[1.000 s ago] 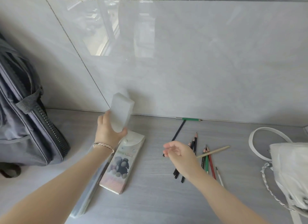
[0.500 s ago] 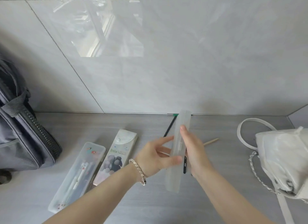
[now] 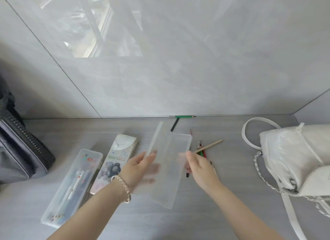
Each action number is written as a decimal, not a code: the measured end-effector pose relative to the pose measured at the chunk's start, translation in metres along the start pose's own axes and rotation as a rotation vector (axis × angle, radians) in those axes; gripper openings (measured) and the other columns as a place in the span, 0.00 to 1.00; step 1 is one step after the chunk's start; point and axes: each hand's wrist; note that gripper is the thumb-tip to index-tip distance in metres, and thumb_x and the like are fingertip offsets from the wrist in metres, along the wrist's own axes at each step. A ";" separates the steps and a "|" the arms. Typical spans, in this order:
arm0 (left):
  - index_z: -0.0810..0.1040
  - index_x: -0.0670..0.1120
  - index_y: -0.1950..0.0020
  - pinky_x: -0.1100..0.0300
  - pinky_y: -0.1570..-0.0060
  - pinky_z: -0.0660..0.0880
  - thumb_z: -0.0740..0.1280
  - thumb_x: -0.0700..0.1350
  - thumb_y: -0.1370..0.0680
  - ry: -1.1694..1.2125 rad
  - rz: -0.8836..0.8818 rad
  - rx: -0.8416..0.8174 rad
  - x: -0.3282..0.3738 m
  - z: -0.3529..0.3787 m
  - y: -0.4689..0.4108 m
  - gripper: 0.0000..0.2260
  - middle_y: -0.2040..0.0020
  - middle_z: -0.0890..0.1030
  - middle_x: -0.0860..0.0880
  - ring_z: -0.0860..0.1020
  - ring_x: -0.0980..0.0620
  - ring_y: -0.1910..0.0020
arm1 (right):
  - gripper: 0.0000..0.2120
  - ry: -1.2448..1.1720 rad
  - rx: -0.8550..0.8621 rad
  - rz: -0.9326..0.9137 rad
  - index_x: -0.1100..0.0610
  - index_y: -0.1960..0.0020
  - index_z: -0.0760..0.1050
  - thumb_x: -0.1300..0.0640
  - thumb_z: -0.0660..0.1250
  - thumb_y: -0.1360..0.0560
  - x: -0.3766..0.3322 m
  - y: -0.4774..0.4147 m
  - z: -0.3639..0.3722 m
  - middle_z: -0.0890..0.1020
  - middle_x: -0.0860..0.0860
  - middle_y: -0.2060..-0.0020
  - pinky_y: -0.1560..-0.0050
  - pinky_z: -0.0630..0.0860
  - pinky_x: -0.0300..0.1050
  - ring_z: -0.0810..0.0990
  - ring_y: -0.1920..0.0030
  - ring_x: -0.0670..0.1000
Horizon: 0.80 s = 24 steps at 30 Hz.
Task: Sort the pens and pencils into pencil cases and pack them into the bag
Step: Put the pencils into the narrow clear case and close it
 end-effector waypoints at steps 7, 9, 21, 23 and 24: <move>0.73 0.49 0.42 0.57 0.63 0.73 0.66 0.49 0.25 -0.100 0.009 0.188 -0.007 -0.003 -0.010 0.12 0.57 0.77 0.46 0.75 0.50 0.59 | 0.15 0.693 0.256 0.306 0.61 0.40 0.68 0.57 0.62 0.24 0.059 -0.010 -0.044 0.74 0.59 0.43 0.46 0.71 0.48 0.73 0.41 0.59; 0.75 0.49 0.46 0.58 0.64 0.73 0.64 0.47 0.23 -0.084 0.002 0.184 -0.009 0.002 -0.010 0.07 0.59 0.77 0.46 0.75 0.49 0.61 | 0.14 0.707 0.224 0.300 0.61 0.40 0.68 0.58 0.62 0.25 0.069 -0.011 -0.047 0.75 0.59 0.44 0.47 0.71 0.48 0.74 0.43 0.59; 0.73 0.55 0.57 0.49 0.51 0.76 0.67 0.49 0.26 -0.085 0.009 0.190 -0.008 0.018 0.005 0.03 0.62 0.76 0.50 0.75 0.52 0.62 | 0.26 0.324 0.472 0.308 0.66 0.41 0.65 0.44 0.61 0.25 0.025 -0.062 -0.025 0.78 0.62 0.48 0.57 0.72 0.47 0.77 0.48 0.62; 0.68 0.58 0.62 0.48 0.48 0.75 0.65 0.46 0.23 -0.072 0.026 0.173 -0.006 0.020 0.011 0.11 0.63 0.74 0.52 0.74 0.55 0.62 | 0.28 0.355 0.490 0.354 0.66 0.35 0.60 0.46 0.62 0.25 0.022 -0.073 -0.027 0.79 0.60 0.47 0.56 0.74 0.47 0.78 0.46 0.61; 0.67 0.58 0.62 0.49 0.49 0.75 0.65 0.46 0.24 -0.085 0.025 0.173 -0.009 0.018 0.011 0.11 0.63 0.74 0.52 0.74 0.55 0.62 | 0.29 0.338 0.490 0.360 0.66 0.32 0.57 0.50 0.62 0.24 0.021 -0.077 -0.029 0.79 0.60 0.46 0.57 0.72 0.47 0.78 0.46 0.61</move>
Point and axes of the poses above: each hand's wrist, its own y-axis away from the middle knuckle, its own z-axis out of the palm, x = y × z
